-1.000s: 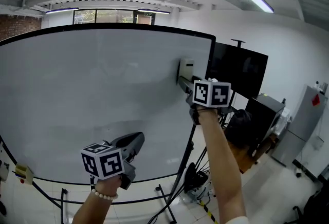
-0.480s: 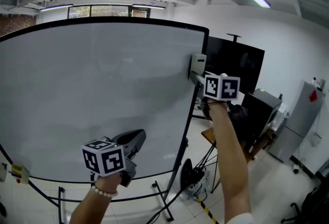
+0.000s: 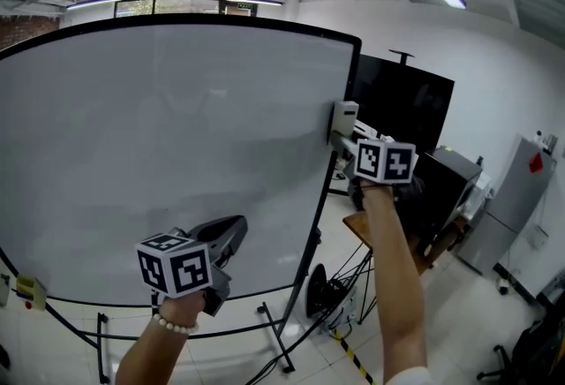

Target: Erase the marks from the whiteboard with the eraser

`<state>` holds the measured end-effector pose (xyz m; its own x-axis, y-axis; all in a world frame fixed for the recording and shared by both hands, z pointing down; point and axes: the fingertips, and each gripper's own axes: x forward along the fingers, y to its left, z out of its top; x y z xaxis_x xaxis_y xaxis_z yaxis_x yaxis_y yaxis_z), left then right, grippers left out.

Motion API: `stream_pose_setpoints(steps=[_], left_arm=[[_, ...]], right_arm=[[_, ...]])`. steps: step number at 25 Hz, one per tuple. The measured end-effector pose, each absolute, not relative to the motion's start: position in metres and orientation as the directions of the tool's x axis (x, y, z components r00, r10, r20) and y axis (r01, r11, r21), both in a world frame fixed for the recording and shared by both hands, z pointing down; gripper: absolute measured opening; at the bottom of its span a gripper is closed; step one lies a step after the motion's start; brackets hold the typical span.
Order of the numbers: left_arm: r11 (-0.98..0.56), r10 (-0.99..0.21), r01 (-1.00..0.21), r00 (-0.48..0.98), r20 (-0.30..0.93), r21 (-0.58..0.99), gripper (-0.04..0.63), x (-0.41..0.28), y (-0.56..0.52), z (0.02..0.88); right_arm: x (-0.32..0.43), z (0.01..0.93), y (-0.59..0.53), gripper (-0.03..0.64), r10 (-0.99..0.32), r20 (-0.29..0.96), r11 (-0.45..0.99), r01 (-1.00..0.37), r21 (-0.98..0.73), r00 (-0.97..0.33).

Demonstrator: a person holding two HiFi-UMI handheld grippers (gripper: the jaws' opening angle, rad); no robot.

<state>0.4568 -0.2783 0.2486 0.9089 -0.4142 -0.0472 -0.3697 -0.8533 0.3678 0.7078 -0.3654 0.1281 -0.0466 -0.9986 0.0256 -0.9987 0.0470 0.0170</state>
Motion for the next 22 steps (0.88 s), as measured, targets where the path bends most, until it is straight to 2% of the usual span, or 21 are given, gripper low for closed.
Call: stream_pose_setpoints(steps=[9,13,17,22], left_arm=[[-0.85,-0.406,-0.364,0.913,-0.033,0.38,-0.003,0.458,-0.276,0.258],[-0.85,-0.404,-0.362,0.914,-0.034,0.382,-0.003,0.455,-0.273,0.259],[-0.844,-0.418,-0.374,0.908,-0.034,0.384,-0.003,0.452,-0.272,0.258],[-0.826,-0.459,-0.415,0.888,-0.029,0.382,-0.003,0.426,-0.275,0.258]], right_arm=[[0.702,0.184,-0.368,0.249,-0.996,0.034,0.083,-0.996,-0.032,-0.084],[0.686,0.182,-0.368,0.247,-0.994,-0.01,0.106,-0.994,-0.042,-0.105],[0.672,0.172,-0.368,0.247,-0.998,-0.01,0.07,-0.997,0.015,-0.07],[0.64,0.168,-0.367,0.247,-0.997,-0.016,0.08,-0.997,0.003,-0.08]])
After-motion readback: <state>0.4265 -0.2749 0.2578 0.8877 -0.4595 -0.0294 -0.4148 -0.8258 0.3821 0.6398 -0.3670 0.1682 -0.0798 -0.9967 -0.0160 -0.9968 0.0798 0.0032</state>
